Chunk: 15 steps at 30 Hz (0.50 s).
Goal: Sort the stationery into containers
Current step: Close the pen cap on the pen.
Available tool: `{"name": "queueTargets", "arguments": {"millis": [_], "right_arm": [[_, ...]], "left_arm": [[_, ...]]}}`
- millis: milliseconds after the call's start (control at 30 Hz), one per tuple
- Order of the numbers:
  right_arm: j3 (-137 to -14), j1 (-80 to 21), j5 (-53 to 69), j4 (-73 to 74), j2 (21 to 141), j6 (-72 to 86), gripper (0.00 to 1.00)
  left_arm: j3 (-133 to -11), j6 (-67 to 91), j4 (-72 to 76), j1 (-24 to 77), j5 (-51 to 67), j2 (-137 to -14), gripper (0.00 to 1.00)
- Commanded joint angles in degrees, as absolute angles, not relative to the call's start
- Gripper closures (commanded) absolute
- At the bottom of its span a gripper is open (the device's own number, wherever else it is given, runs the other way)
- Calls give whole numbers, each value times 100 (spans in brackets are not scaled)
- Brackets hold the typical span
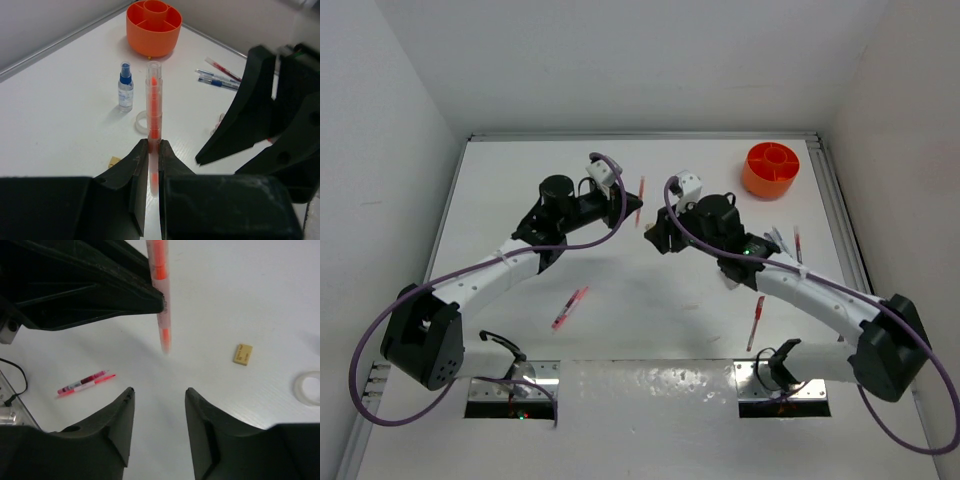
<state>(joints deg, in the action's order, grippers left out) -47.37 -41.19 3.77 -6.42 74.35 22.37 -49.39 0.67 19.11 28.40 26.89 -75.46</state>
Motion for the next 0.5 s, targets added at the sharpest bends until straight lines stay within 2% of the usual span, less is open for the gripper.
{"name": "queueTargets", "arguments": {"millis": [0, 67, 100, 200, 300, 467], "right_arm": [[-5053, -3938, 395, -265, 6848, 1829, 54], [-5298, -3824, 509, 129, 6681, 1565, 49], [-5404, -3762, 597, 210, 6671, 1434, 44], [-5756, -3656, 851, 325, 6784, 1319, 39], [-6029, -3656, 958, 229, 7065, 1327, 39], [-6143, -3656, 949, -500, 7365, 1503, 47]], "left_arm": [[-5159, -165, 2224, 2839, 2733, -7313, 100], [-5168, -219, 2224, 2856, 2829, -7286, 100], [-5159, -281, 2224, 2865, 2874, -7251, 100], [-5159, -281, 2224, 2865, 3041, -7277, 100], [-5168, -255, 2224, 2891, 3111, -7295, 100], [-5177, -237, 2232, 2909, 3164, -7286, 100]]}}
